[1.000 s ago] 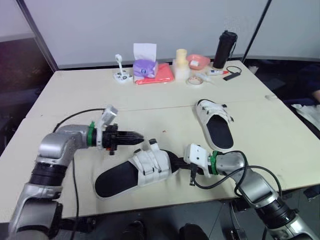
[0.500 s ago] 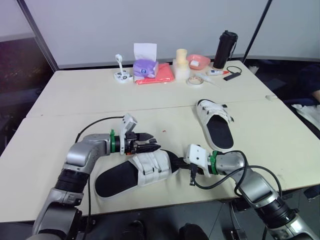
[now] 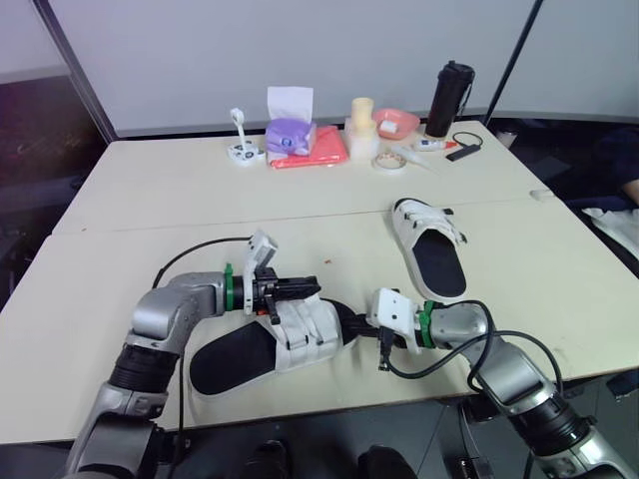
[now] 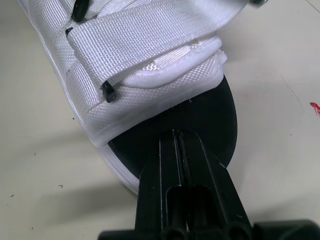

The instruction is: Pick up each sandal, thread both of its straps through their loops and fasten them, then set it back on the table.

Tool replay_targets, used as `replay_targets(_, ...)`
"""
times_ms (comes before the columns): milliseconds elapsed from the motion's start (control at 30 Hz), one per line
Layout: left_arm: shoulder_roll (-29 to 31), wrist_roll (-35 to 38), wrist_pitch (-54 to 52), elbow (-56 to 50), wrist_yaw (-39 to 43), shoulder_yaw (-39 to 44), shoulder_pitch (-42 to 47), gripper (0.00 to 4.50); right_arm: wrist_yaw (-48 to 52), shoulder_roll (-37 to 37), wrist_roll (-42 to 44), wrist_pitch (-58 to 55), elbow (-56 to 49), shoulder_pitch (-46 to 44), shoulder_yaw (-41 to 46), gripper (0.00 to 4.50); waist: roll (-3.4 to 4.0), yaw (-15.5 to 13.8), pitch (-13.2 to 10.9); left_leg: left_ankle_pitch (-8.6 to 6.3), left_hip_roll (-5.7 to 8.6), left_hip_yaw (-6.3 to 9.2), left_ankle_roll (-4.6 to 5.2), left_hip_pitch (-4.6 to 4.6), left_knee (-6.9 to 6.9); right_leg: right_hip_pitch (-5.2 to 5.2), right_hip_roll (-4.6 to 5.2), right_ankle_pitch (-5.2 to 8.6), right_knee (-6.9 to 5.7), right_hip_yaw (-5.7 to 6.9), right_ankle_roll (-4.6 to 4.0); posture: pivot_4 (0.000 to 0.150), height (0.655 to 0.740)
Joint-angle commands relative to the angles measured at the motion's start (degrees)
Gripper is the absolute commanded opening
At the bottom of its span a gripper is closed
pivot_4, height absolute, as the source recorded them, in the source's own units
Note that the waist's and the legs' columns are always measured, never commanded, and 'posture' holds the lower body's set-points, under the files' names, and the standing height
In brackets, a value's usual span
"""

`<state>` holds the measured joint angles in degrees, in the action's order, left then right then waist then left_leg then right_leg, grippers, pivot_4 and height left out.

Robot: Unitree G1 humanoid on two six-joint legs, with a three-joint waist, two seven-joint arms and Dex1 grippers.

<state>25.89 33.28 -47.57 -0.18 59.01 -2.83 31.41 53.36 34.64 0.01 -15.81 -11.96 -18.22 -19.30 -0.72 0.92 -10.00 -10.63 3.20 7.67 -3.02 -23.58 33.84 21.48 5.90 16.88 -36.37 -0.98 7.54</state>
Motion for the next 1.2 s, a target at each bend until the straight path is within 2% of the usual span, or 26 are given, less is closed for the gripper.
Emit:
replay_targets(33, -0.6, 6.4, -1.3, -4.8, 1.0, 4.4, 0.8, 0.05, 0.9, 0.0, -1.0, 0.0, 1.3, 0.8, -1.9, 0.00, 0.00, 0.0, 0.0, 0.00, 0.00, 0.00, 0.00, 0.00, 0.00, 0.00, 0.00, 0.00, 0.00, 0.00, 0.00, 0.150, 0.7400)
replay_targets(300, -0.6, 14.9, -5.0, -8.2, 0.8, 8.0, -0.2, 0.05, 1.3, 0.2, -1.0, 0.3, 1.5, 0.7, -1.9, 0.00, 0.00, 0.0, 0.0, 0.00, 0.00, 0.00, 0.00, 0.00, 0.03, -0.01, 0.00, 0.00, 0.00, -0.01, 0.00, 0.150, 0.7400)
replay_targets(400, -0.5, 15.6, -4.8, -8.6, 0.0, 8.1, -0.6, 0.05, 1.6, 0.3, -1.0, 0.3, 1.6, 0.7, -2.0, 0.00, 0.00, -0.1, 0.0, 0.00, 0.00, 0.00, 0.00, 0.00, 0.03, -0.01, 0.00, 0.00, 0.00, -0.02, -0.01, 0.150, 0.7400)
replay_targets(767, -2.0, 10.1, 3.0, 0.5, -5.4, 8.2, 1.3, 0.05, 2.1, 0.7, -0.9, -0.1, 0.7, 1.3, -2.3, 0.00, 0.00, -0.2, 0.0, 0.00, 0.01, -0.01, -0.01, 0.00, 0.06, -0.02, 0.01, -0.01, 0.00, -0.02, -0.01, 0.150, 0.7400)
replay_targets(1200, -1.8, 1.3, 11.8, 9.5, -3.9, 4.6, -0.8, 0.05, 2.2, 1.2, -0.9, -0.7, -0.2, 1.9, -1.9, 0.00, 0.00, -0.2, 0.0, 0.00, 0.02, -0.01, -0.01, 0.01, 0.06, -0.03, 0.01, -0.01, 0.00, -0.02, -0.02, 0.150, 0.7400)
